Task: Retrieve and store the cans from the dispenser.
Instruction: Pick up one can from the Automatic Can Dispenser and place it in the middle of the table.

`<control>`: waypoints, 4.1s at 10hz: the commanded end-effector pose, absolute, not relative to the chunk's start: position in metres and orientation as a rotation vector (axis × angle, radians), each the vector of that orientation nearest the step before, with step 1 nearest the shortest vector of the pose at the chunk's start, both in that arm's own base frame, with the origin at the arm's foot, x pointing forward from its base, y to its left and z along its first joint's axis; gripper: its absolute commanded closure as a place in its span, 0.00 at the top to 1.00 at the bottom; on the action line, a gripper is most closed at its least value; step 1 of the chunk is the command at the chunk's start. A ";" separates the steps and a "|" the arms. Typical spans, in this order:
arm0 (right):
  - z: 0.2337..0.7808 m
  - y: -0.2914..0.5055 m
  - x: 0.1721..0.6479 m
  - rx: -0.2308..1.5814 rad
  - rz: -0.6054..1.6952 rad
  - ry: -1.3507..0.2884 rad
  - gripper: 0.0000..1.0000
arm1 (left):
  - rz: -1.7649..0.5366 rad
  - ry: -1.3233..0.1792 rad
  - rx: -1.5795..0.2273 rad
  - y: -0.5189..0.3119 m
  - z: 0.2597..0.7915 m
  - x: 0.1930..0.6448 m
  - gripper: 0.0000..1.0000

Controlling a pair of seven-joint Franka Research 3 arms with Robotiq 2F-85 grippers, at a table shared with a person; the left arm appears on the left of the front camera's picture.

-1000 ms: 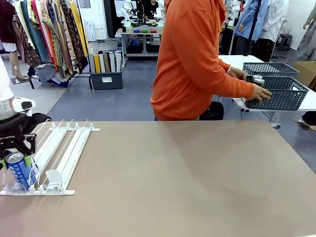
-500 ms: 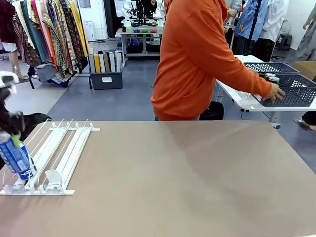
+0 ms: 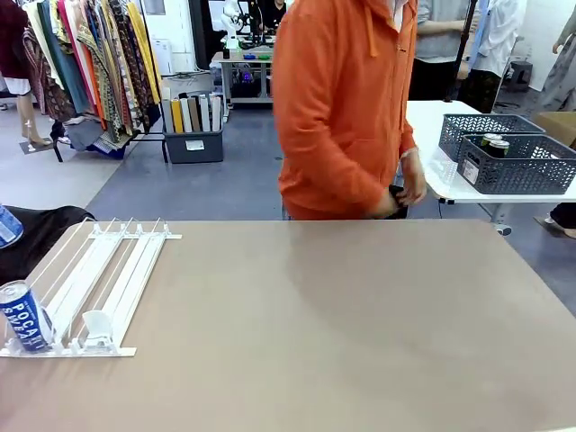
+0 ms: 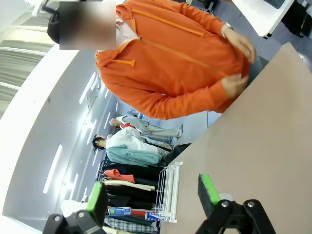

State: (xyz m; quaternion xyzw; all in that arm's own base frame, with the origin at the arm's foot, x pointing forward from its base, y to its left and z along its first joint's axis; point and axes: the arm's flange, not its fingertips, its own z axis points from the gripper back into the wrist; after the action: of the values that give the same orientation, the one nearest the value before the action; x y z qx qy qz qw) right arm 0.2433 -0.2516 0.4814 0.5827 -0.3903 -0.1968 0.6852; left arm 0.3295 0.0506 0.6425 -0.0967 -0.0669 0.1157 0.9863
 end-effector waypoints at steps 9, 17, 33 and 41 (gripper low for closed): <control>0.485 -0.252 0.247 1.318 -0.433 -0.909 1.00 | 0.092 -0.158 -0.201 -0.017 0.631 0.382 0.00; 0.485 -0.252 0.247 1.318 -0.433 -0.909 1.00 | -0.542 0.079 -0.043 -0.409 0.475 0.480 0.00; 0.485 -0.252 0.247 1.318 -0.433 -0.909 1.00 | -0.530 0.103 0.018 -0.418 0.432 0.480 1.00; 0.485 -0.252 0.247 1.318 -0.433 -0.909 1.00 | -0.050 -0.032 -0.695 -0.067 0.614 0.449 1.00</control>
State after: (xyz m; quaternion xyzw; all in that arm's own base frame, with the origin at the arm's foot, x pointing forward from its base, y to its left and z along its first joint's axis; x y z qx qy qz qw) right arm 0.2435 -0.2522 0.4825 0.5815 -0.3908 -0.1964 0.6860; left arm 0.4627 -0.1065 0.6454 -0.2981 -0.0039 -0.0658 0.9523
